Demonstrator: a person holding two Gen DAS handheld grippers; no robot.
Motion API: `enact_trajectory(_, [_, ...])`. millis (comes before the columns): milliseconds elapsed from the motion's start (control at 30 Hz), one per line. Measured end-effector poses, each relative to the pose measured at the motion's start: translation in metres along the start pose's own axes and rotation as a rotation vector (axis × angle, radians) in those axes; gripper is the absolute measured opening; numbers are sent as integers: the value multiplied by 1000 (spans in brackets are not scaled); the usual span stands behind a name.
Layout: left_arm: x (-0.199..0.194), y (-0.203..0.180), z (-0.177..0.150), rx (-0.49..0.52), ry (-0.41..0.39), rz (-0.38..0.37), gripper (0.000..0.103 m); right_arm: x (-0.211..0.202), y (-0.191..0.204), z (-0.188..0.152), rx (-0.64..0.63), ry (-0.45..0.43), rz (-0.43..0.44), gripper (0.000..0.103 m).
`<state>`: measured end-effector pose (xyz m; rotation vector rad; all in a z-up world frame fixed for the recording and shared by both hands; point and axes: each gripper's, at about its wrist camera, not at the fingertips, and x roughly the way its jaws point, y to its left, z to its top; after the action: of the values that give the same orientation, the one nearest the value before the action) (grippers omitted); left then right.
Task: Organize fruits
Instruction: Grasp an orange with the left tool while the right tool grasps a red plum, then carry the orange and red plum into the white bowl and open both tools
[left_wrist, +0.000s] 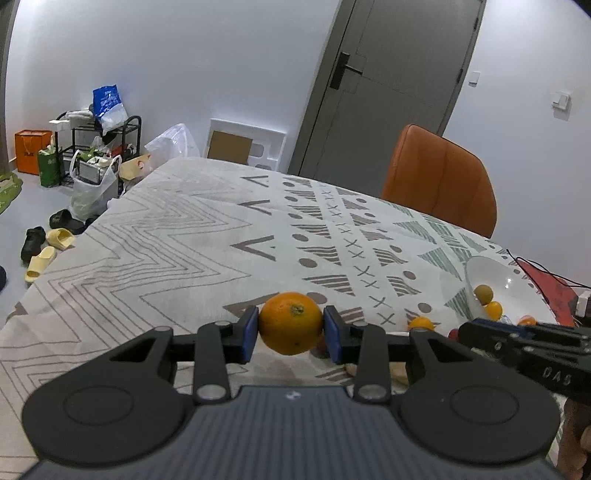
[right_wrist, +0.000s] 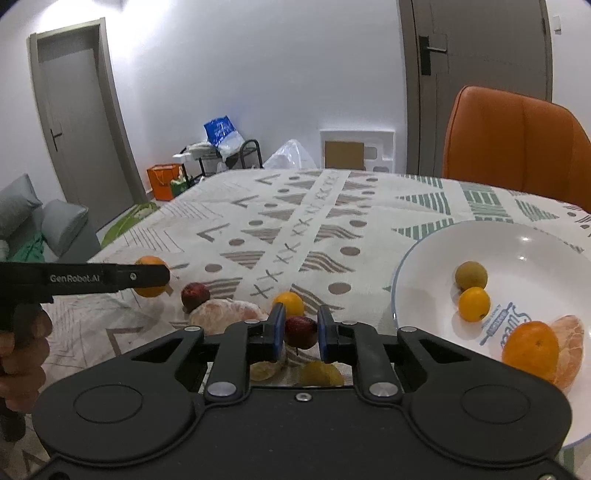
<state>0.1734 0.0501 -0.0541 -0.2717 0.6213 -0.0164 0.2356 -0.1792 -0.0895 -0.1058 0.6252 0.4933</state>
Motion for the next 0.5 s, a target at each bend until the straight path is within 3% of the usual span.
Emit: enact_trajectory(500, [-9, -47, 0, 58, -21, -65, 36, -44, -23, -4, 53, -85, -33, 17])
